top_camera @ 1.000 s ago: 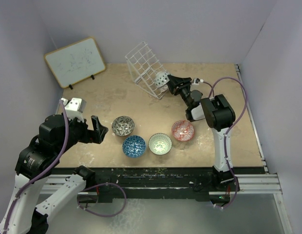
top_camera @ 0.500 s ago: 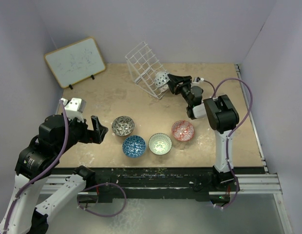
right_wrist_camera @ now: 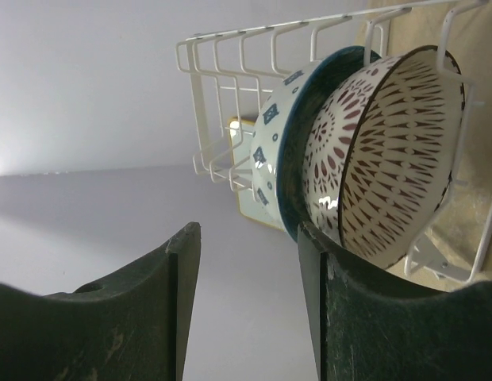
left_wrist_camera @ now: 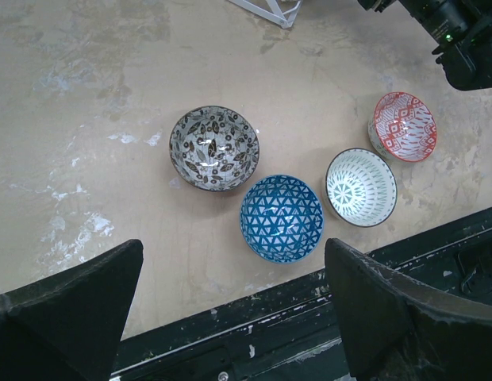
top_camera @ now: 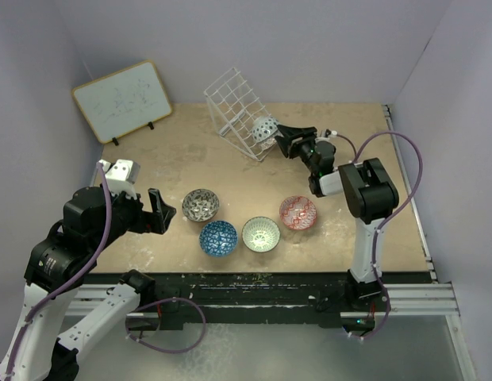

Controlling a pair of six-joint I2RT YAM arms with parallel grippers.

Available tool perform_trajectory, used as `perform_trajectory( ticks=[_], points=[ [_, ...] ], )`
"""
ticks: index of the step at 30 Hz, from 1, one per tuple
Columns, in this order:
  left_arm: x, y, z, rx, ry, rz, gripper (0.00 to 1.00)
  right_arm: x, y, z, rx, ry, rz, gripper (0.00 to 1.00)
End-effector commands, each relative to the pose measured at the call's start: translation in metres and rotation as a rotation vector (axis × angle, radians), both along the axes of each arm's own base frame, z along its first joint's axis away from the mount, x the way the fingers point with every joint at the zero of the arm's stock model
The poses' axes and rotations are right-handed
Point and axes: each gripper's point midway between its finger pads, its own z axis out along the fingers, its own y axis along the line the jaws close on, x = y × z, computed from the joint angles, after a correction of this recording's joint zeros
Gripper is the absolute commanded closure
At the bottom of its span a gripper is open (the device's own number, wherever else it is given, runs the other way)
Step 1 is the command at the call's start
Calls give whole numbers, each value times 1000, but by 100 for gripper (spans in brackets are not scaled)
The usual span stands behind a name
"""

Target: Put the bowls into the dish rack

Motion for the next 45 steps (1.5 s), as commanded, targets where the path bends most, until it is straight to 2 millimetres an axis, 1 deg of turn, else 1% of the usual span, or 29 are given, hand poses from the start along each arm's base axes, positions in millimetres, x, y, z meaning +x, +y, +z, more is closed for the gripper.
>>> perform_trajectory(
  ticks=[1, 10, 11, 14, 15, 16, 18, 19, 21, 24, 26, 28, 31, 33, 36, 40, 45],
  points=[
    [4, 1, 14, -23, -43, 18, 1, -8, -12, 30, -40, -43, -37, 45],
    [2, 3, 13, -18, -47, 22, 1, -36, -26, 26, -133, 15, -51, 45],
    [2, 4, 14, -19, -49, 22, 1, -40, -26, 31, -152, 8, -49, 45],
    [1, 4, 15, -21, -53, 23, 1, -54, -27, 38, -246, 16, -24, 45],
    [1, 4, 16, -23, -54, 22, 1, -59, -28, 42, -291, 16, -19, 45],
    [0, 4, 17, -24, -55, 23, 1, -63, -32, 42, -358, 36, -25, 45],
    [-1, 5, 19, -25, -58, 24, 1, -73, -44, 44, -541, 70, -37, 44],
    [-1, 5, 20, -24, -60, 26, 1, -81, -49, 47, -630, 89, -34, 44],
    [-1, 6, 23, -24, -69, 28, 1, -100, -61, 46, -810, 131, -13, 43],
    [0, 7, 25, -23, -83, 30, 1, -129, -79, 41, -1022, 167, 38, 43],
    [1, 7, 26, -19, -87, 30, 1, -150, -89, 30, -1120, 217, 77, 43],
    [2, 7, 26, -13, -88, 29, 1, -173, -95, 20, -1210, 261, 113, 44],
    [3, 8, 28, -7, -94, 31, 1, -202, -92, 4, -1329, 309, 186, 44],
    [3, 8, 28, -6, -97, 31, 1, -219, -85, -10, -1387, 343, 264, 44],
    [2, 8, 28, -9, -99, 31, 1, -238, -81, -27, -1425, 386, 337, 44],
    [1, 7, 23, -16, -95, 25, 1, -249, -75, -37, -1419, 385, 357, 44],
    [1, 5, 20, -18, -88, 19, 1, -251, -45, -48, -1429, 363, 397, 43]
  ],
)
